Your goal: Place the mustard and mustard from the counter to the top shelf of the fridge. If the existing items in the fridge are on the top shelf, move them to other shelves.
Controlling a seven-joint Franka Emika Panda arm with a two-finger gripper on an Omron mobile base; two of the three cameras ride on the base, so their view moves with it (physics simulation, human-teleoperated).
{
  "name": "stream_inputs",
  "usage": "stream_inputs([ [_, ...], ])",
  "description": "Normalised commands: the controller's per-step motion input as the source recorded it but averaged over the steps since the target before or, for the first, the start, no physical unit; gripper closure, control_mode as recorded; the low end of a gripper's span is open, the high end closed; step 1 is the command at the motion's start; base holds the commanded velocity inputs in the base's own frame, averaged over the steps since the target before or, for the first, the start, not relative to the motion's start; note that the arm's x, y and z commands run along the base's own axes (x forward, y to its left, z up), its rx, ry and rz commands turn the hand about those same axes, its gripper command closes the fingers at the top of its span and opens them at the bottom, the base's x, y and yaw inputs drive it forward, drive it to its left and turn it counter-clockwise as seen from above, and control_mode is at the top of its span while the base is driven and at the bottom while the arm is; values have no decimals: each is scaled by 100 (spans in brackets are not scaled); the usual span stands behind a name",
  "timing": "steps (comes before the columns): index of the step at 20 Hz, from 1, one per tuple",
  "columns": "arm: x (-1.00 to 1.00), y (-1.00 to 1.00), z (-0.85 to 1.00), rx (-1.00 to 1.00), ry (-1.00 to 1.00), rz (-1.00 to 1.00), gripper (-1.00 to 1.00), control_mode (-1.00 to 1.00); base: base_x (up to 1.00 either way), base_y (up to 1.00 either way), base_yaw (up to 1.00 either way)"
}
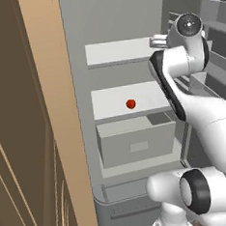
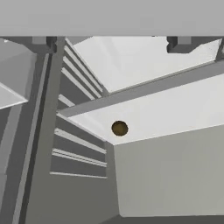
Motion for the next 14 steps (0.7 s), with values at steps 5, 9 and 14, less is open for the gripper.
stream_inputs([
  [5, 58, -28, -5, 0, 7, -1, -100, -100, 0, 0, 0],
  [9, 38, -40, -50, 1, 0, -3, -100, -100, 0, 0, 0],
  [14, 43, -11, -2, 6, 1, -5, -100, -100, 0, 0, 0],
])
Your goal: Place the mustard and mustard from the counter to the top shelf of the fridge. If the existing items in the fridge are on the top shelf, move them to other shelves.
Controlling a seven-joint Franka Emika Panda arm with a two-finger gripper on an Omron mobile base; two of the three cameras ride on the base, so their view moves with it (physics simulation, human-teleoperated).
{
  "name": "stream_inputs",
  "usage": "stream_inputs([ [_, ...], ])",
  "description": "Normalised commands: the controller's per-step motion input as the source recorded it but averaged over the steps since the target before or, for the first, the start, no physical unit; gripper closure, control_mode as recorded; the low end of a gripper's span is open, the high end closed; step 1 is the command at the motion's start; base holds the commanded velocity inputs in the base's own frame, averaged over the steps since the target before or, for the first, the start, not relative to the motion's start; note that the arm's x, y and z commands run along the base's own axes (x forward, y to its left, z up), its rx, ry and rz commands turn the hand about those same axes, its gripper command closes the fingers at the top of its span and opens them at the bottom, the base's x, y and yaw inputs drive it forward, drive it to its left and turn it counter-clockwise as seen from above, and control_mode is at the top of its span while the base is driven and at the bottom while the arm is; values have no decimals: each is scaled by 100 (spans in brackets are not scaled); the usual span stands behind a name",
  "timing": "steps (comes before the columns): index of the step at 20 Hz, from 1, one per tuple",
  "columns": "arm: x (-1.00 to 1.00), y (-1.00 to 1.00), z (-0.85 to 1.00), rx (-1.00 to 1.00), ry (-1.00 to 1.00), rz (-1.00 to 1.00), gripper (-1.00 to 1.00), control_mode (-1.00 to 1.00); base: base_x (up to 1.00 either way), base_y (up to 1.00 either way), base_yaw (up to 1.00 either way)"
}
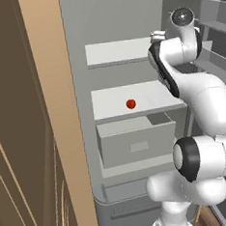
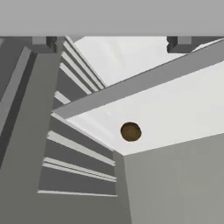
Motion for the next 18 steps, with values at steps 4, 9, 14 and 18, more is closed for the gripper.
stream_inputs([
  [4, 65, -1, 0, 1, 7, -4, -100, -100, 0, 0, 0],
  [9, 65, -21, -10, 1, 10, -3, -100, -100, 0, 0, 0],
  [14, 64, -28, -12, 1, 10, -1, -100, -100, 0, 0, 0],
  [18, 58, -23, -13, 0, 8, 0, -100, -100, 0, 0, 0],
])
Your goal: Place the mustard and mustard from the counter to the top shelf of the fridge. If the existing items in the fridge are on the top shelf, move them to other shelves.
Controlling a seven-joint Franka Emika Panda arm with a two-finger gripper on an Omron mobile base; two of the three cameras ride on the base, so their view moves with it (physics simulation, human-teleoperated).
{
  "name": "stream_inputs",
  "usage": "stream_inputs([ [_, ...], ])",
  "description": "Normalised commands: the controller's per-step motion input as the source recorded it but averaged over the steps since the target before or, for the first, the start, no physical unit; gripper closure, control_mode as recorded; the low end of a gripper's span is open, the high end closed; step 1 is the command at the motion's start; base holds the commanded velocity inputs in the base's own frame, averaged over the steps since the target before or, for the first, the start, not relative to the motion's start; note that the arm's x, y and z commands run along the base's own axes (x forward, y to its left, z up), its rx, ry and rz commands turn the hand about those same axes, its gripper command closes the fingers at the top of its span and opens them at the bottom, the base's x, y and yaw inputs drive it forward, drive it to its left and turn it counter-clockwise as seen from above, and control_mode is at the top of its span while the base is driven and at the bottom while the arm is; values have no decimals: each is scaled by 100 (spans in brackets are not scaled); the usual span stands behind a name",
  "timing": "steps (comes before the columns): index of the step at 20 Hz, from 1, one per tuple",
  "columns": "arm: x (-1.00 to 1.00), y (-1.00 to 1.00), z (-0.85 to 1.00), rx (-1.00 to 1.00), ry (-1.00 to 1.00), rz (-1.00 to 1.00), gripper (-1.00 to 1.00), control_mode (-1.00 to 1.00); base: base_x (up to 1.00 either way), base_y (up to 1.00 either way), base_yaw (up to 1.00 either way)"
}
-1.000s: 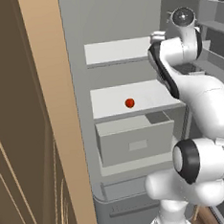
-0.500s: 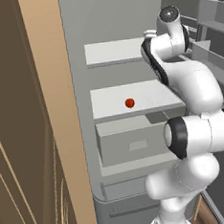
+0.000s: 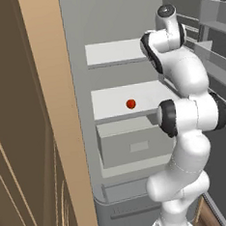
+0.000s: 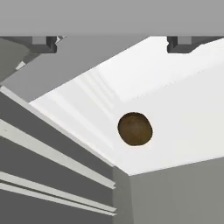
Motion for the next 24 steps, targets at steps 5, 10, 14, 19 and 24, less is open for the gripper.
stream_inputs([
  [5, 49, -21, -15, 1, 3, 0, -100, -100, 0, 0, 0],
  [10, 49, -14, -22, 2, 0, -1, -100, -100, 0, 0, 0],
  [14, 43, -1, -29, 9, 0, -5, -100, -100, 0, 0, 0],
  [19, 42, 0, -20, 7, 0, -5, -100, -100, 0, 0, 0],
  [24, 36, -17, -9, 0, 0, 0, -100, -100, 0, 0, 0],
])
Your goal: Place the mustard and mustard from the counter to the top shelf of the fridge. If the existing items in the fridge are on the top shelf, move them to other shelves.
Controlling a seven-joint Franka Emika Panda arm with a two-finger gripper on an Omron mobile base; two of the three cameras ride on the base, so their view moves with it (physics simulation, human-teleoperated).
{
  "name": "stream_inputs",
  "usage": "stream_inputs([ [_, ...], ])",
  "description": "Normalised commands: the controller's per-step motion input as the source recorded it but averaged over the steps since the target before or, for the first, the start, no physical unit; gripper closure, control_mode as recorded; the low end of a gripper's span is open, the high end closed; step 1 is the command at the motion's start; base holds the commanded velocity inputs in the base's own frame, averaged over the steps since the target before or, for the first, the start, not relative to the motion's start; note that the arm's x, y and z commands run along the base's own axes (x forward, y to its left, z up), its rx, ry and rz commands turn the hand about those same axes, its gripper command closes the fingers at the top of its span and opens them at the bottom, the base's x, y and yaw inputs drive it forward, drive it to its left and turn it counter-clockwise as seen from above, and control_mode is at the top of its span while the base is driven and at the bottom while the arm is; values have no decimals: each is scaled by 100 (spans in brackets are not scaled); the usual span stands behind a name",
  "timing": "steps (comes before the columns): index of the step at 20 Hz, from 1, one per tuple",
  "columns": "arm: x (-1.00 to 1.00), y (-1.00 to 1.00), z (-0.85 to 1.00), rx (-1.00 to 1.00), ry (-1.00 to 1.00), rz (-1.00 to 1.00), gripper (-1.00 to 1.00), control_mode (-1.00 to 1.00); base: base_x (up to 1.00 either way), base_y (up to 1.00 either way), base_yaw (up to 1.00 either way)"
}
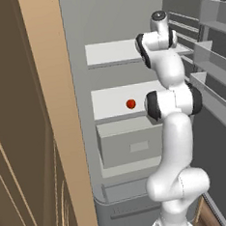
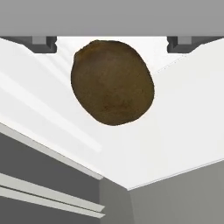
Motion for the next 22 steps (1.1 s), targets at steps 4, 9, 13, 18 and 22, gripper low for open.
stream_inputs([
  [4, 29, -28, -1, 0, 0, 0, -100, -100, 0, 0, 0],
  [9, 13, -26, -9, 0, 0, 0, -100, -100, 0, 0, 0],
  [13, 8, -9, -36, 0, 0, 0, 100, -100, 0, 0, 0],
  [18, 3, 0, -30, 0, -4, 0, 100, -100, 0, 0, 0],
  [22, 0, 12, -30, -3, -11, 0, 100, -100, 0, 0, 0],
])
